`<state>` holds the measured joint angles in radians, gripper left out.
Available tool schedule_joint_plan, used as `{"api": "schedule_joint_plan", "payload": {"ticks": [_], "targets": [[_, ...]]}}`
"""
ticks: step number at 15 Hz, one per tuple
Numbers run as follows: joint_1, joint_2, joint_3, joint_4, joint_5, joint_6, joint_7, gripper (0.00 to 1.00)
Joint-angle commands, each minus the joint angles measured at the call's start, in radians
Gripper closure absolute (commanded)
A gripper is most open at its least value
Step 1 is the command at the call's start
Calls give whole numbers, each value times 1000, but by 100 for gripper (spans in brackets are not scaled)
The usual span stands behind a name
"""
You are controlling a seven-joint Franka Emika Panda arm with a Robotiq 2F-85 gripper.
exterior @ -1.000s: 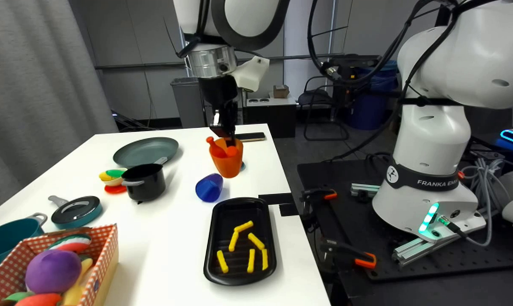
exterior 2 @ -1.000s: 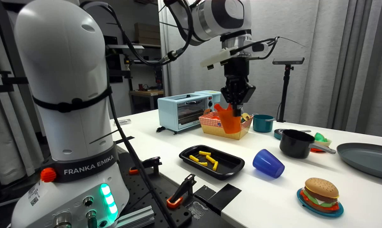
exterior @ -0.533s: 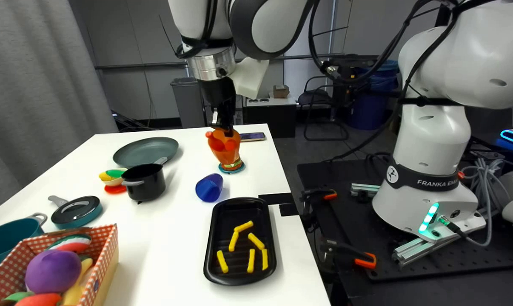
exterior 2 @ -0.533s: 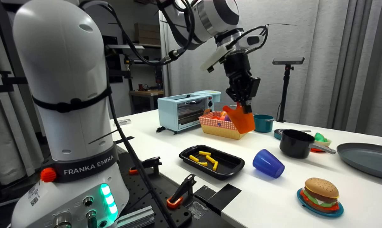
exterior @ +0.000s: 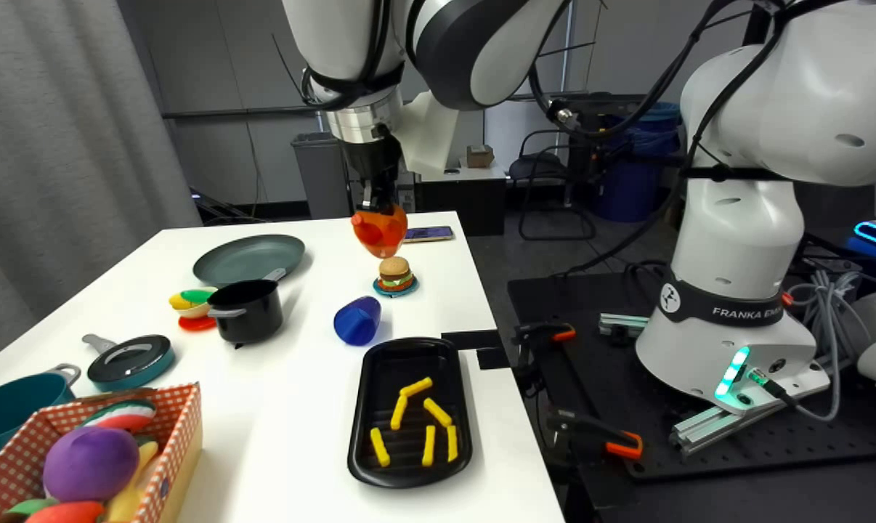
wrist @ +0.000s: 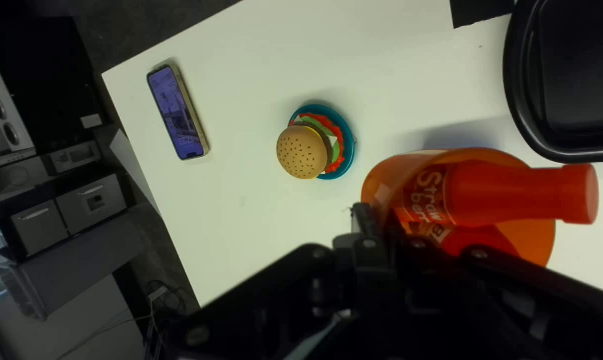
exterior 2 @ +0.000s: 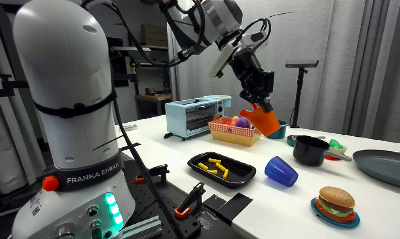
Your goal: Pour the contents of the orange cup onto the tray
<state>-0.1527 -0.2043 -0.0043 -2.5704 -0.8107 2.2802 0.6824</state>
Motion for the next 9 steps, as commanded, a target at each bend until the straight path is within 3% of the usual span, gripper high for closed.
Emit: {"api": "schedule_joint_plan", "payload": {"ticks": [1, 9], "targets": [[18, -36, 25, -31, -99, -48, 80, 99], [100, -6, 99, -42, -305, -184, 237, 99]]}}
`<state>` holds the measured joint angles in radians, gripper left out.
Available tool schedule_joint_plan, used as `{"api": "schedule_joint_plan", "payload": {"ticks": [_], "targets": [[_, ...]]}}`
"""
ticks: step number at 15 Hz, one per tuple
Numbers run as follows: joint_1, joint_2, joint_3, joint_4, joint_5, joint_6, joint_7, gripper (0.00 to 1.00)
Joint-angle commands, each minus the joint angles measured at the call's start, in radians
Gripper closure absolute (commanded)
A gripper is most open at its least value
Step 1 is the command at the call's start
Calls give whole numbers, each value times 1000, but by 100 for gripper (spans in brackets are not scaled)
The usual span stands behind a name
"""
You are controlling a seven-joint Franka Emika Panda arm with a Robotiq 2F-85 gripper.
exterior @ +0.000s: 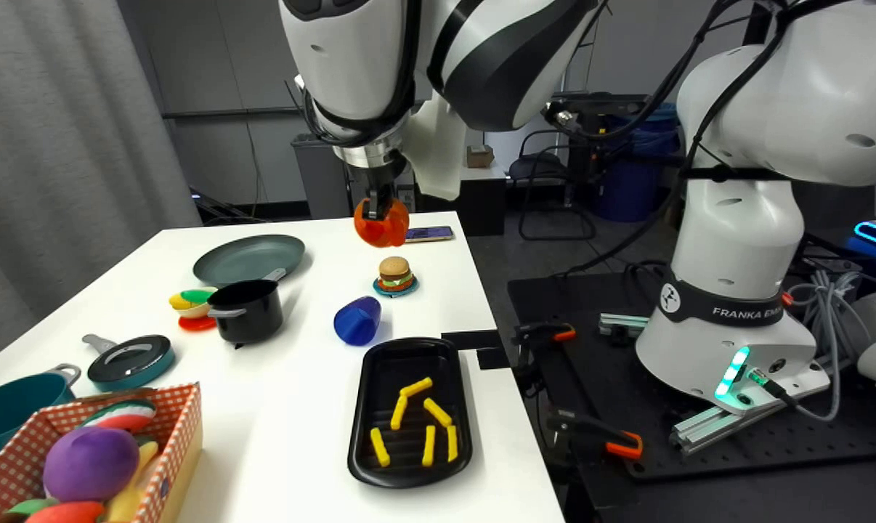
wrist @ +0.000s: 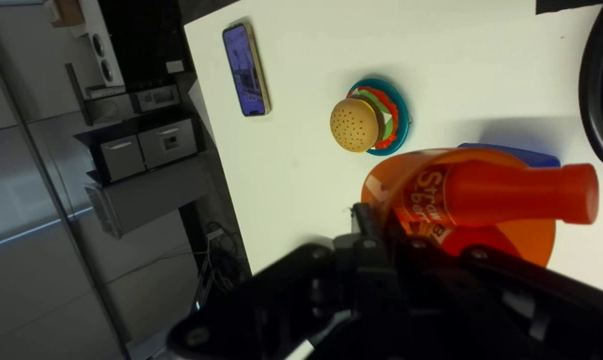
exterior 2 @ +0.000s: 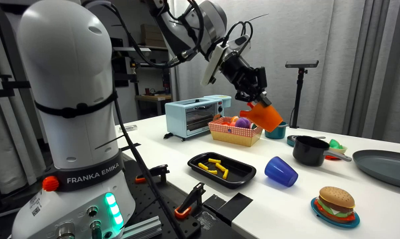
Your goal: Pour the contents of the orange cup onto the tray
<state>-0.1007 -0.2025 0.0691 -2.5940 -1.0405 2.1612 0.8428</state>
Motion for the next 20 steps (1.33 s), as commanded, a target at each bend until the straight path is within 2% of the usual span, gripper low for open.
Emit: {"api": "schedule_joint_plan", "payload": {"ticks": [1, 8, 20], "targets": [[62, -1, 33, -19, -97, -81, 94, 99], [147, 42, 68, -7, -160, -202, 158, 99], [208, 66, 85, -6, -345, -397, 189, 99]]}}
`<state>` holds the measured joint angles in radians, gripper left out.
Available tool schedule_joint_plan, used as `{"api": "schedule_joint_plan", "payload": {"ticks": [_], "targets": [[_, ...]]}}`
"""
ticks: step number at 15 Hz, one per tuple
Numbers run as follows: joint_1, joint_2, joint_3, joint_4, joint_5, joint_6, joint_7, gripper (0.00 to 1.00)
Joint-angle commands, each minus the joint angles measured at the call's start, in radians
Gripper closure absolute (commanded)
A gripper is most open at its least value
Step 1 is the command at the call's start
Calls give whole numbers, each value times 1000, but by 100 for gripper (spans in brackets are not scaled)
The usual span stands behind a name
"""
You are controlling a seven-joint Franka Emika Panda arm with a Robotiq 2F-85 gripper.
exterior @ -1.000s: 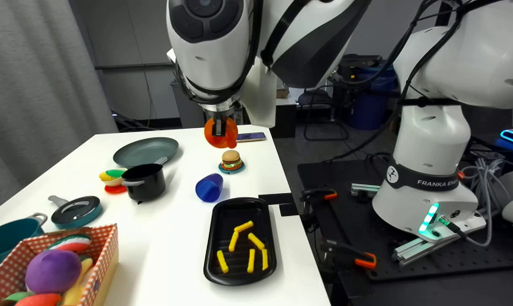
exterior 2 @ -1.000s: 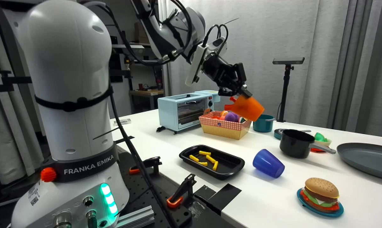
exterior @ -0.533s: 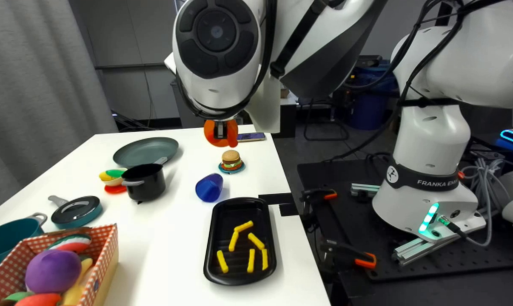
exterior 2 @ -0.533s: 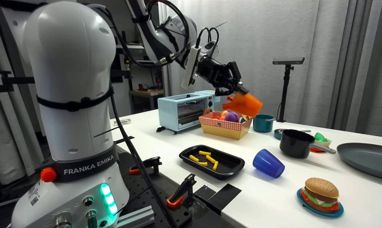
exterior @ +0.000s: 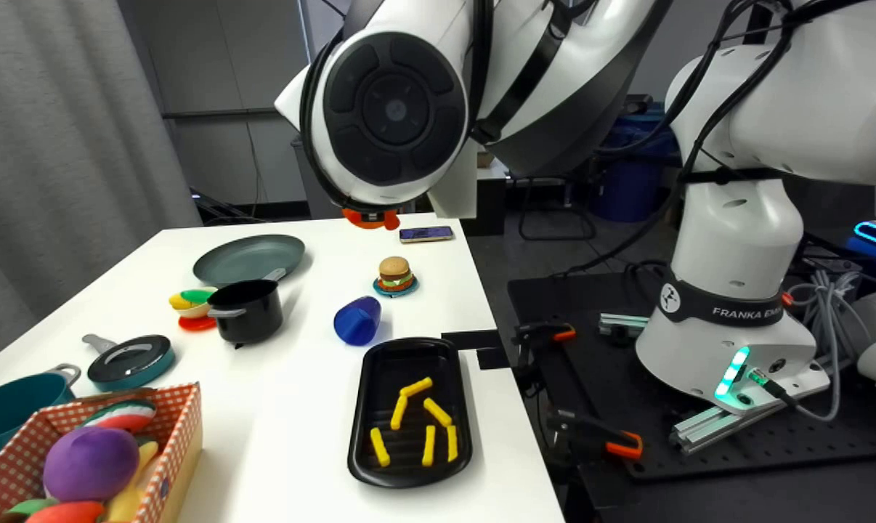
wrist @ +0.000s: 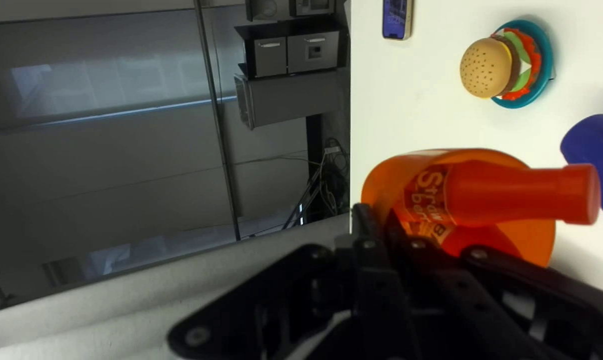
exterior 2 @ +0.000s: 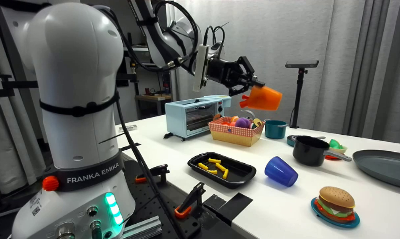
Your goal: Pour the contents of the orange cup onto the tray
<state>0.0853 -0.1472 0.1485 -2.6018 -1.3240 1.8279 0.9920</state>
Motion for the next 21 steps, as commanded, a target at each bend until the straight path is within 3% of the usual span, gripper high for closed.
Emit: {"api": "schedule_joint_plan", "payload": {"ticks": [1, 12, 21], "targets": [[26, 13, 8, 1, -80, -81, 44, 99], [61, 38, 16, -4, -207, -223, 114, 99], [82, 68, 27, 1, -202, -332, 212, 99]]}}
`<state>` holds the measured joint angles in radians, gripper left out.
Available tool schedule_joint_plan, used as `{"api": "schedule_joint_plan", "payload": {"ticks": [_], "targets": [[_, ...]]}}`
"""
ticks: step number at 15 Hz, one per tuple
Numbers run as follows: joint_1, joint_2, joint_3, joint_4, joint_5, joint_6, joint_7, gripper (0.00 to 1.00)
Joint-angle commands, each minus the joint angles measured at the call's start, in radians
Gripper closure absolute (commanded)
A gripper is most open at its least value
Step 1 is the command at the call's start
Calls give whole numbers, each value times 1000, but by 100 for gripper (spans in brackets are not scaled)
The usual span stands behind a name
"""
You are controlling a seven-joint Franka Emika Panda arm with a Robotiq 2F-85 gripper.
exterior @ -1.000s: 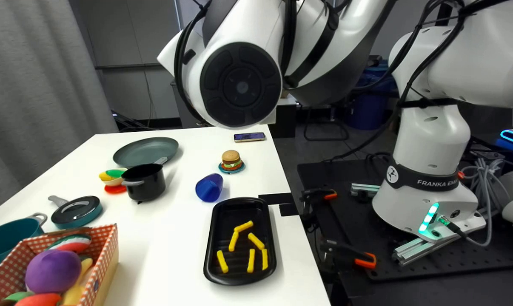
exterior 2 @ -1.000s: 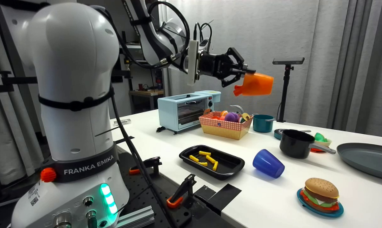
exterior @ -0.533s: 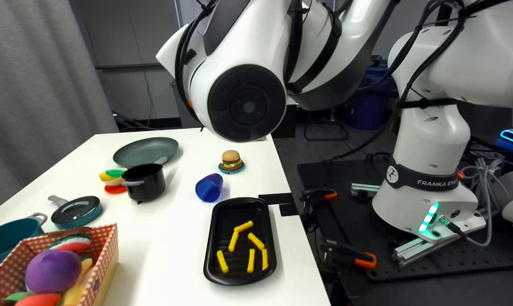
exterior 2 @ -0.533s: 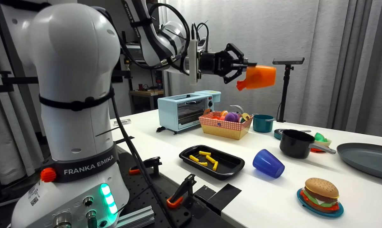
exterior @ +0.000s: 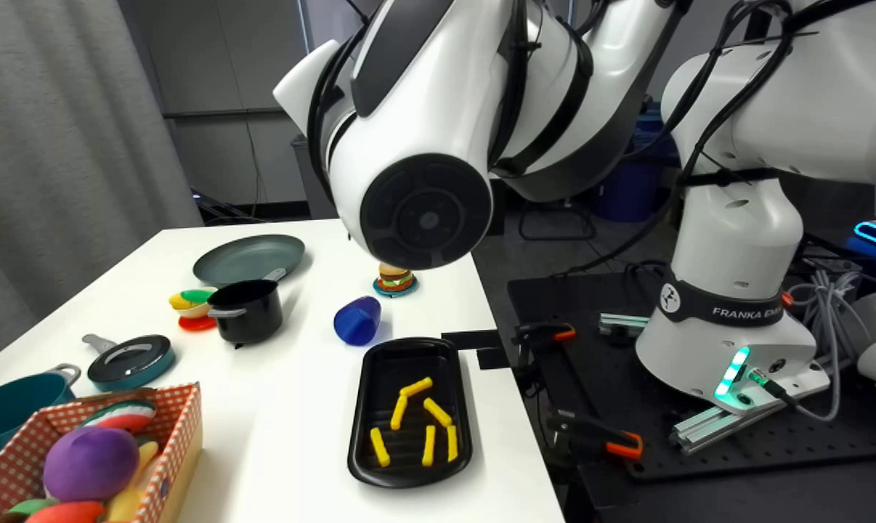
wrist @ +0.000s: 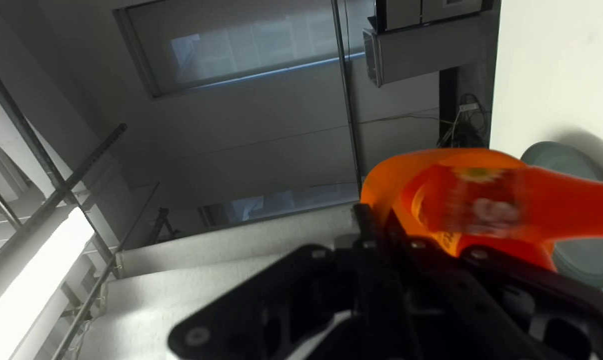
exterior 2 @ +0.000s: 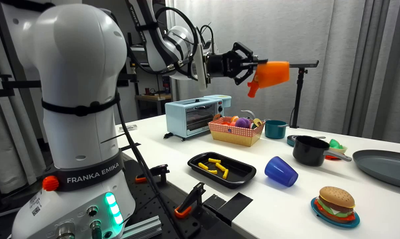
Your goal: Pour the contents of the orange cup onto the tray
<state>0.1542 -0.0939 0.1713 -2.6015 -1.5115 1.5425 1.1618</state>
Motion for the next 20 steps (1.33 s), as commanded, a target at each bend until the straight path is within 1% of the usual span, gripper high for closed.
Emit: {"api": "schedule_joint_plan", "payload": {"ticks": [1, 20], "targets": [[13, 17, 3, 2, -9, -48, 46, 99], [10, 25, -2, 6, 28, -25, 64, 99]]}}
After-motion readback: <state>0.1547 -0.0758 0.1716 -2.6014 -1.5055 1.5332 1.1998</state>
